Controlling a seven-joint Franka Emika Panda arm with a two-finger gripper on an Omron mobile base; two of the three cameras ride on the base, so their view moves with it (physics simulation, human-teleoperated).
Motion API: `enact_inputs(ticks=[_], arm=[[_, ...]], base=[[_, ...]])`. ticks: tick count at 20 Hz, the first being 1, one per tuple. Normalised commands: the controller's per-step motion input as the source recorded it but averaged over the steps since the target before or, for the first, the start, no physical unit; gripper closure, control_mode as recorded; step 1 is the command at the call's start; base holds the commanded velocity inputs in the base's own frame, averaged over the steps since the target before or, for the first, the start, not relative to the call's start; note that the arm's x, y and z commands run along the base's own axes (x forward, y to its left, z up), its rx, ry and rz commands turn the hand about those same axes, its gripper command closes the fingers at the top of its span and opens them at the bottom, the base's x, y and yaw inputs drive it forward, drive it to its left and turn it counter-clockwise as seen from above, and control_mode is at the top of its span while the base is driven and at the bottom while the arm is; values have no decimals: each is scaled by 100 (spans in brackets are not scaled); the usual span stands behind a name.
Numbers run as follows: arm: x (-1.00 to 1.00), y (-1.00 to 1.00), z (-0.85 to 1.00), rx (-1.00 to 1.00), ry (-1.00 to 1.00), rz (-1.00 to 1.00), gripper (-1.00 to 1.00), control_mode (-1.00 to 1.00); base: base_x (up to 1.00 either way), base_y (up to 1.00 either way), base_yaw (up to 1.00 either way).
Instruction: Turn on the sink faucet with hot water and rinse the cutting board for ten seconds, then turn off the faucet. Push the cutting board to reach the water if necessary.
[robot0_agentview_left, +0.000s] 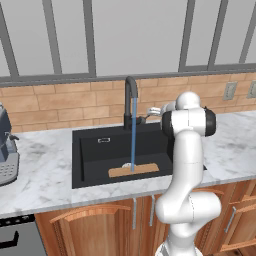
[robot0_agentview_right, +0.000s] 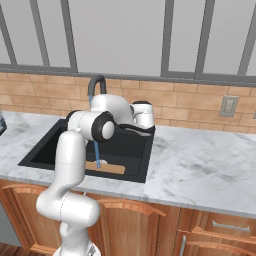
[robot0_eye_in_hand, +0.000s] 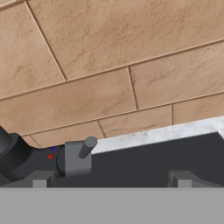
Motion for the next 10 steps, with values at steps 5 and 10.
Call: enact_inputs(ticks=[5, 10], arm=[[0, 0, 0, 0, 0, 0, -100, -100], [0, 0, 0, 0, 0, 0, -100, -100]], base=[[0, 0, 0], [0, 0, 0]])
